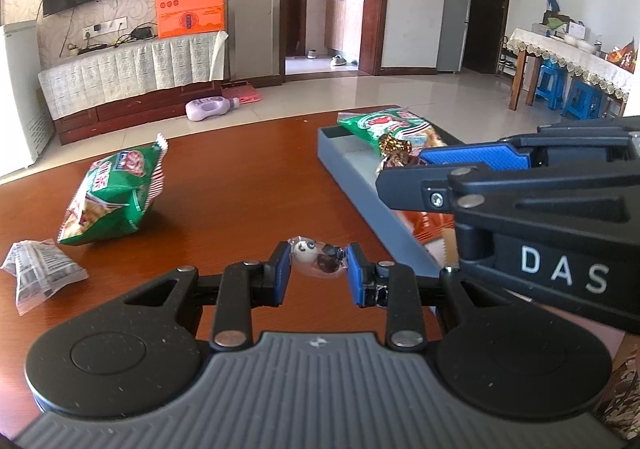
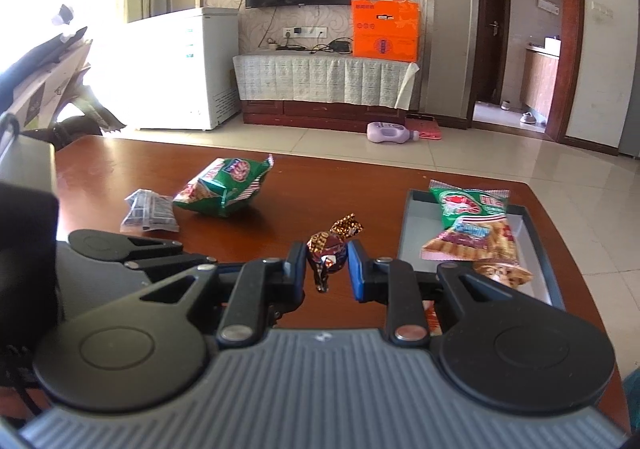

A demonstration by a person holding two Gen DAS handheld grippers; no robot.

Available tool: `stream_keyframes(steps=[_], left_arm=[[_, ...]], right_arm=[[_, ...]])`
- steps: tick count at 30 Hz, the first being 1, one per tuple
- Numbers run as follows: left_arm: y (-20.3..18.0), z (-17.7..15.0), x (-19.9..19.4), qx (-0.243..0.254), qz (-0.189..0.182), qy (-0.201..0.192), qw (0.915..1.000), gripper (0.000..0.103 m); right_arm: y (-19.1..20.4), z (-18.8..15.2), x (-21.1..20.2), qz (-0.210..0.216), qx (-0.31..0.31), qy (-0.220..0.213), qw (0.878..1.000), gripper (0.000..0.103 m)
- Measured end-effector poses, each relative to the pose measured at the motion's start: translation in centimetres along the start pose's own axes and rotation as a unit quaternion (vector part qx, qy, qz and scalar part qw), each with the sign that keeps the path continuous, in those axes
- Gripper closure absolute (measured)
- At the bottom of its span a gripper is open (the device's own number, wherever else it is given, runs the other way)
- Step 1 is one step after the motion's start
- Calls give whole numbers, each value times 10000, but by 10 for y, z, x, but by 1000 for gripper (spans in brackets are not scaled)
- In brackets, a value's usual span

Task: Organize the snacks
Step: 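Carry the clear-wrapped candy and gold-wrapped chocolate toward the blue box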

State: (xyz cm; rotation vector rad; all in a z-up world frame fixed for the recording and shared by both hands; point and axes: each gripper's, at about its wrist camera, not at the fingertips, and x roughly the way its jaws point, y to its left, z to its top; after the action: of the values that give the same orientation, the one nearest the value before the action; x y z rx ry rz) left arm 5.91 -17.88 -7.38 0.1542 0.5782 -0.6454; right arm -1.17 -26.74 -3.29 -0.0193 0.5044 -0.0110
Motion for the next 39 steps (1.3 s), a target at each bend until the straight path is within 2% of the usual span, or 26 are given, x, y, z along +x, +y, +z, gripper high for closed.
stream_keyframes(steps=[23, 39], left_arm=[[-46, 15, 14, 170, -287, -116, 9994, 68], [-76, 25, 40, 286, -489, -81, 9984, 68]], right_arm=[[-34, -8, -22, -254, 126, -57, 9996, 78], [-55, -10, -27, -400, 225, -107, 9989, 78]])
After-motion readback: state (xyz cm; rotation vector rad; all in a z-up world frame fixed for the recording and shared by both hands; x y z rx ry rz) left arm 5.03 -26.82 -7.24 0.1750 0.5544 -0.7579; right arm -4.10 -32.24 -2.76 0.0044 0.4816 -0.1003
